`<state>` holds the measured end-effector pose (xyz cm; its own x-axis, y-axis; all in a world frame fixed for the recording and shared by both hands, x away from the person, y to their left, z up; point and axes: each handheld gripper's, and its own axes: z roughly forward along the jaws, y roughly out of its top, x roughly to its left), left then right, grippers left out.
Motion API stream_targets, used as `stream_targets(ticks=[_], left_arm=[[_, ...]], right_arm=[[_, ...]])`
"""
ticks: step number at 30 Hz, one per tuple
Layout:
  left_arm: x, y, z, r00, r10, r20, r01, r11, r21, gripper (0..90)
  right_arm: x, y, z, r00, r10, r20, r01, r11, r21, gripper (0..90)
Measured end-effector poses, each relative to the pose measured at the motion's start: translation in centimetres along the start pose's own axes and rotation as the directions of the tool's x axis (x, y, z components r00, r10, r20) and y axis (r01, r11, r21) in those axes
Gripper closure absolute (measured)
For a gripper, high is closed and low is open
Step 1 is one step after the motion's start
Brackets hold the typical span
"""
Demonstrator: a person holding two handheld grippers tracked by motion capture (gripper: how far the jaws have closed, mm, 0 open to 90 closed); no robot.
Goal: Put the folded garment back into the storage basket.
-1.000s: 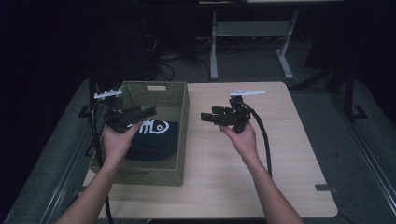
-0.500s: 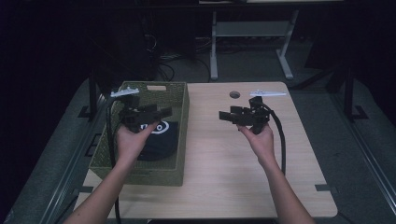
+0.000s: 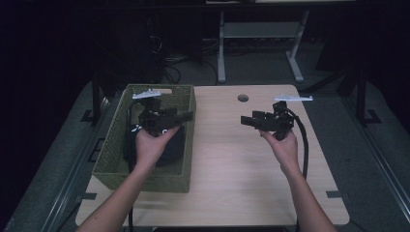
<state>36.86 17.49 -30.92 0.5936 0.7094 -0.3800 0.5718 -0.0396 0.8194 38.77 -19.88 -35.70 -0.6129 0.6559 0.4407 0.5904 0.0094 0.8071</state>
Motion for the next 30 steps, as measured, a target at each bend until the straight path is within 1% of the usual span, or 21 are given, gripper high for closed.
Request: stream_targets(ticks=[1,2,3,6,7,10,12,13,14,15,16,17,19,22,23,26,27,30], left_arm=[[-0.3,0.0,0.3,1.0,0.002,0.007,-0.002,1.0,0.001,18.4],[-0.3,0.0,0.3,1.0,0.002,0.007,-0.002,1.0,0.001,18.4],[-0.6,0.0,0.6,0.9999,0.004,0.012,-0.004,1.0,0.0,18.4],[-1.0,0.1,0.9,0.9998,0.006,0.019,-0.006,1.0,0.0,18.4],[-1.5,0.1,1.2,0.9996,0.01,0.027,-0.01,0.9999,0.003,18.4],[-2.2,0.2,1.8,0.999,0.021,0.04,-0.021,0.9998,0.006,18.4],[-2.4,0.2,2.0,0.9988,0.024,0.043,-0.024,0.9997,0.008,18.4],[-2.9,0.2,2.4,0.9985,0.034,0.043,-0.035,0.9993,0.013,18.4],[-2.9,0.2,2.4,0.9985,0.034,0.043,-0.035,0.9993,0.013,18.4],[-3.2,0.2,2.8,0.9976,0.042,0.056,-0.043,0.9989,0.018,18.4],[-3.2,0.2,2.8,0.9976,0.042,0.056,-0.043,0.9989,0.018,18.4],[-3.6,0.2,3.1,0.997,0.044,0.064,-0.045,0.9988,0.017,18.4],[-3.9,0.1,3.5,0.9963,0.045,0.073,-0.047,0.9987,0.02,18.4],[-4.2,0.0,3.9,0.9957,0.045,0.08,-0.048,0.9985,0.026,18.4],[-4.5,-0.1,4.1,0.9951,0.043,0.09,-0.045,0.9987,0.023,18.4],[-4.8,-0.1,4.4,0.994,0.05,0.097,-0.052,0.9984,0.021,18.4],[-5.2,-0.2,4.6,0.9932,0.051,0.104,-0.053,0.9984,0.018,18.4],[-5.8,-0.4,5.0,0.9915,0.056,0.117,-0.059,0.998,0.023,18.4]], right_arm=[[-0.2,-0.1,-0.4,1.0,0.006,0.006,-0.006,1.0,-0.004,25.0],[-0.2,-0.1,-0.4,1.0,0.006,0.006,-0.006,1.0,-0.004,25.0],[-0.6,-0.3,-0.9,0.9999,0.01,0.013,-0.01,1.0,-0.002,24.9],[-0.8,-0.4,-1.3,0.9997,0.009,0.021,-0.009,1.0,-0.001,24.9],[-1.1,-0.5,-1.7,0.9995,0.018,0.026,-0.018,1.0,-0.004,24.8],[-1.6,-0.7,-2.3,0.9992,0.016,0.037,-0.016,1.0,-0.007,24.8],[-1.8,-0.8,-2.5,0.999,0.016,0.043,-0.016,1.0,-0.001,24.8],[-2.1,-0.9,-2.8,0.9985,0.021,0.05,-0.021,1.0,0.003,24.7],[-2.1,-0.9,-2.8,0.9985,0.021,0.05,-0.021,1.0,0.003,24.7],[-2.4,-1.1,-3.2,0.9981,0.023,0.058,-0.023,1.0,0.002,24.7],[-2.4,-1.1,-3.2,0.9981,0.023,0.058,-0.023,1.0,0.002,24.7],[-2.8,-1.2,-3.6,0.9974,0.025,0.067,-0.025,1.0,0.002,24.7],[-3.0,-1.3,-4.0,0.9967,0.028,0.076,-0.028,1.0,0.001,24.7],[-3.3,-1.4,-4.4,0.996,0.026,0.085,-0.027,1.0,0.003,24.7],[-3.7,-1.5,-4.9,0.9949,0.03,0.096,-0.031,1.0,0.002,24.7],[-3.9,-1.7,-5.2,0.994,0.035,0.103,-0.035,0.999,0.002,24.7],[-4.2,-1.9,-5.6,0.9929,0.038,0.113,-0.038,0.999,0.0,24.7],[-4.6,-2.2,-6.0,0.9916,0.044,0.122,-0.045,0.999,0.005,24.7]])
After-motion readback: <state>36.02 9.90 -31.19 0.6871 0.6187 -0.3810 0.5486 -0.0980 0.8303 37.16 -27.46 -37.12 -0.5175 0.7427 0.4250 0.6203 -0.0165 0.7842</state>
